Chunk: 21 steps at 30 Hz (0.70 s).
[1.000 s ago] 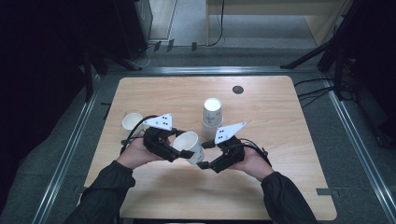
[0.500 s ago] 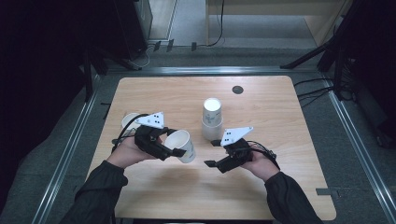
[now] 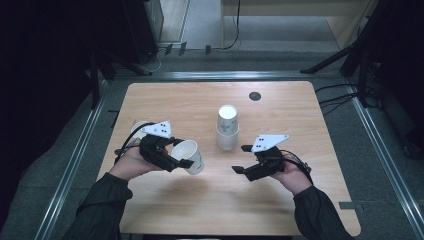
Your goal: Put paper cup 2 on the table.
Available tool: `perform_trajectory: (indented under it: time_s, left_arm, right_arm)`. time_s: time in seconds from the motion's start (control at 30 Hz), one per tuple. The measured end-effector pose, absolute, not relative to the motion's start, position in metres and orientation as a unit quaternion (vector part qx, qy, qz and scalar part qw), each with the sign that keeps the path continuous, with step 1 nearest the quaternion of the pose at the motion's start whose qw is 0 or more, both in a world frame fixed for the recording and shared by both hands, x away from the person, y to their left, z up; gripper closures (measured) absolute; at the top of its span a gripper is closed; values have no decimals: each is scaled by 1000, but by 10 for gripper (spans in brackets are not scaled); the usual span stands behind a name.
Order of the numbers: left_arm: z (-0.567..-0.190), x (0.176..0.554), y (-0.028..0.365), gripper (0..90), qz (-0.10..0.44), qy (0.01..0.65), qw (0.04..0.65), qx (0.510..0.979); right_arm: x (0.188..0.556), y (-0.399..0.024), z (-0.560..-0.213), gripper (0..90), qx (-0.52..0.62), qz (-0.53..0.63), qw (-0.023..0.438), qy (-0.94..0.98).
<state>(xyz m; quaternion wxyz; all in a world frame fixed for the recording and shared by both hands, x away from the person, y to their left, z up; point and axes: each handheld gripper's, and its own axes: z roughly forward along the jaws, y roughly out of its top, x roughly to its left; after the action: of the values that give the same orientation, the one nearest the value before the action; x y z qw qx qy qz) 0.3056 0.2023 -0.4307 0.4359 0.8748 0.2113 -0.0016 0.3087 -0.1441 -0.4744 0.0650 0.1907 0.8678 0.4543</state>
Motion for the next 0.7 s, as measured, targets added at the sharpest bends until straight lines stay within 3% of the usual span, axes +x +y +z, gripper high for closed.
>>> perform_trajectory:
  time_s: [0.7]
  left_arm:
    - [-443,291,239,240,16,245,410,878]
  right_arm:
    - [328,-181,-475,222,240,454,81,854]
